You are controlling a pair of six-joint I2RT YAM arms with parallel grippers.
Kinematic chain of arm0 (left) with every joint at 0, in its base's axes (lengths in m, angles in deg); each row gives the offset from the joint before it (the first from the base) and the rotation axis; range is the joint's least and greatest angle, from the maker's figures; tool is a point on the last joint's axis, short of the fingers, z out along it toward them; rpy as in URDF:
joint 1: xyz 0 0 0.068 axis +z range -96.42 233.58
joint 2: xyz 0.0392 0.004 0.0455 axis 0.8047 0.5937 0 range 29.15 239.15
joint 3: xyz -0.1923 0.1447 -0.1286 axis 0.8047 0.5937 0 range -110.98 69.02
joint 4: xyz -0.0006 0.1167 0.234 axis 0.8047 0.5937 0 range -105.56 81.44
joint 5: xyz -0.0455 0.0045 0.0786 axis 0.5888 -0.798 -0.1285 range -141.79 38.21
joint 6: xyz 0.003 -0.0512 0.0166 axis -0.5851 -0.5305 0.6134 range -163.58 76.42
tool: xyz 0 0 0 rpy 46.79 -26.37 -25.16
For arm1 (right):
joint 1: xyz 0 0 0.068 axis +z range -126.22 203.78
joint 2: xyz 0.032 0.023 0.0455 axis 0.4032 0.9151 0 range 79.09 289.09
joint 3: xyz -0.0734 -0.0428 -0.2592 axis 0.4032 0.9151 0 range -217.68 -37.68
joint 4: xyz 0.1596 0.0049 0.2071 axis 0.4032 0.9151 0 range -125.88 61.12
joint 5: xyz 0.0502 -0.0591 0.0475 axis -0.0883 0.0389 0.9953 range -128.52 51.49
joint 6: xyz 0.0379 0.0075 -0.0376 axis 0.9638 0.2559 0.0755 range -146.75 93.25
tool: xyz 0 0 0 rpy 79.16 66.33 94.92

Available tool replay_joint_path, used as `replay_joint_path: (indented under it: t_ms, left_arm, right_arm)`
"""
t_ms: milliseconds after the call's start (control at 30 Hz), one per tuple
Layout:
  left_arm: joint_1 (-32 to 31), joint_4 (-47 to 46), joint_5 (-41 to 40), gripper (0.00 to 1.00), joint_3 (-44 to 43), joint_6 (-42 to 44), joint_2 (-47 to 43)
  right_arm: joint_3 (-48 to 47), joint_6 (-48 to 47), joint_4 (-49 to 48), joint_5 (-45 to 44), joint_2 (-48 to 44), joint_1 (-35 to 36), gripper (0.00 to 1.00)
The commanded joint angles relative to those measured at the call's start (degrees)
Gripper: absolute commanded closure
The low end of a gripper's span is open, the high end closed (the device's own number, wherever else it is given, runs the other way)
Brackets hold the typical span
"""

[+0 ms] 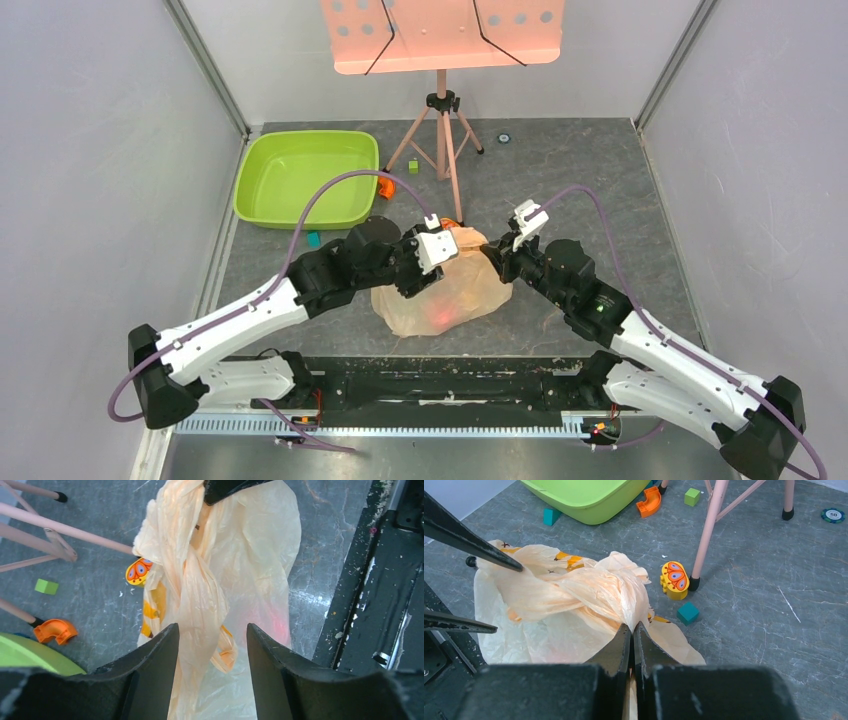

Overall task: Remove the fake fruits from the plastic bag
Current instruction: Untie the plastic bag at the center of the board.

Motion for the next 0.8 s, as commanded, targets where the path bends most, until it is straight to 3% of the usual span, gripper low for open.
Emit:
replay_joint_path:
  t_ms: [0, 300, 467, 567, 700, 767]
  left_arm:
    - [-0.3, -3.4, -2.8, 0.40, -0.9, 3.7, -2.9]
    - [-0.2, -3.5, -1.8, 0.37, -0.2, 4.0, -0.5]
    - [-0.3, -3.2, -1.7, 0.42, -0.1, 3.5, 1.3]
    - [-0.2, -1.9, -1.1, 0.57, -0.9, 3.1, 2.1]
    - [-0.3, 1.1, 0.4, 0.97, -1.9, 3.2, 2.7]
    - [-0.3, 1.7, 0.5, 0.98, -1.6, 3.1, 2.2]
  right_arm:
    - [-1.5, -0.6, 0.0, 0.8, -0.8, -0.1, 1.00]
    - [-1.3, -0.6, 0.2, 1.6, -0.7, 0.0, 1.00]
    - [-1.3, -0.6, 0.5, 1.5, -0.9, -0.1, 1.00]
    - [-1.2, -0.6, 0.5, 1.3, -1.3, 0.0, 1.00]
    - [-1.1, -1.1, 0.7, 1.2, -2.1, 0.0, 1.00]
    - [-1.6, -3.3, 1.0, 2.3, -2.4, -0.1, 0.99]
